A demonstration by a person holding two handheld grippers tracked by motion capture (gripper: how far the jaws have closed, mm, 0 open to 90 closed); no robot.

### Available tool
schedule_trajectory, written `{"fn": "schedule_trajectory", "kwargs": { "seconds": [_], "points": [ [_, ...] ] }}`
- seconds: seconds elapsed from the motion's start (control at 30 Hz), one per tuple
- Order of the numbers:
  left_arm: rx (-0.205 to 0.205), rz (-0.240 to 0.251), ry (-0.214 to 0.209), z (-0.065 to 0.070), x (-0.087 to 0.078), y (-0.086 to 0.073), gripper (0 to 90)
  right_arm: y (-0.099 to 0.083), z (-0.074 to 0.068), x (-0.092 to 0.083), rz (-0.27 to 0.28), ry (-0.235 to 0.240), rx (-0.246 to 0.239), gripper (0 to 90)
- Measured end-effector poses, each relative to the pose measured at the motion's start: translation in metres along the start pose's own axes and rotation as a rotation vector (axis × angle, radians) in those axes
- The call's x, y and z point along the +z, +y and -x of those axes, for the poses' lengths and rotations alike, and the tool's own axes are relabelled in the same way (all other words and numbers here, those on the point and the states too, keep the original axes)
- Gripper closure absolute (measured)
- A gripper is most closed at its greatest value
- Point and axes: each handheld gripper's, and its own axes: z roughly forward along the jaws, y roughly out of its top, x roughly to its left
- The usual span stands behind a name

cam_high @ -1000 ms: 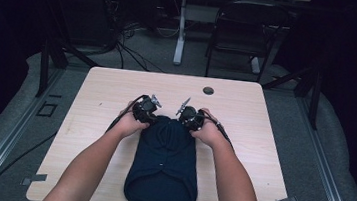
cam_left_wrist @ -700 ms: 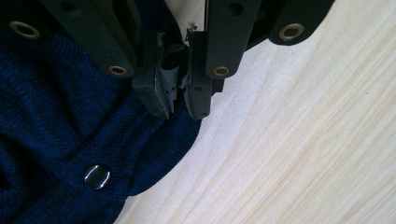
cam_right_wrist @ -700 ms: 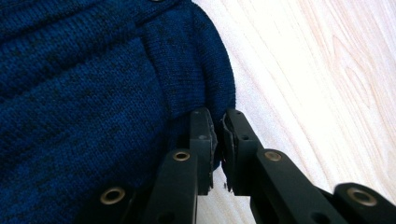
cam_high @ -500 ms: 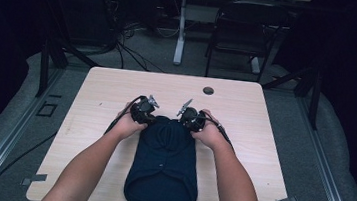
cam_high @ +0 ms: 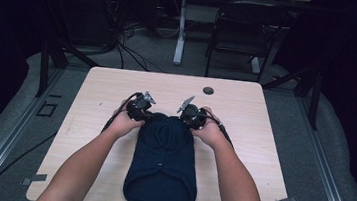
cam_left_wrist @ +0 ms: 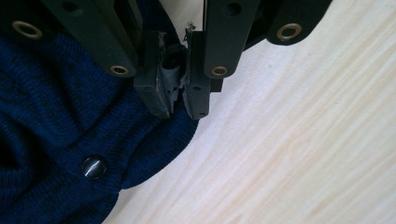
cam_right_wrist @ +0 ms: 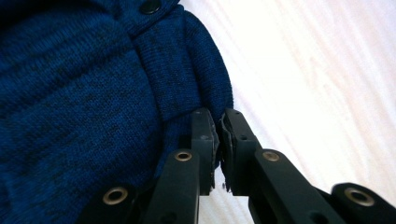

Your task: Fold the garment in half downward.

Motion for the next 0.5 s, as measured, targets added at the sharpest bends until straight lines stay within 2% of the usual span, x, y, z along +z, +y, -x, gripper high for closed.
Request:
{"fn": "schedule_trajectory", "kwargs": {
  "seconds": [0.13,0.3,0.4,0.5],
  "points": [
    [-0.009,0.046,0.007,-0.003,-0.014,0.001,80.7,0.003,0.001,-0.014,0.053,-0.006,-0.002,84.4],
    [0.004,0.081,0.036,-0.002,-0.030,0.006,80.7,0.004,0.001,-0.026,0.096,-0.022,-0.007,84.6],
    [0.014,0.107,0.042,-0.003,-0.041,0.010,80.7,0.007,0.001,-0.036,0.122,-0.046,-0.022,84.7],
    [0.005,0.146,0.052,-0.005,-0.051,0.013,80.7,0.009,0.003,-0.046,0.147,-0.060,-0.022,84.8]
  ]
}}
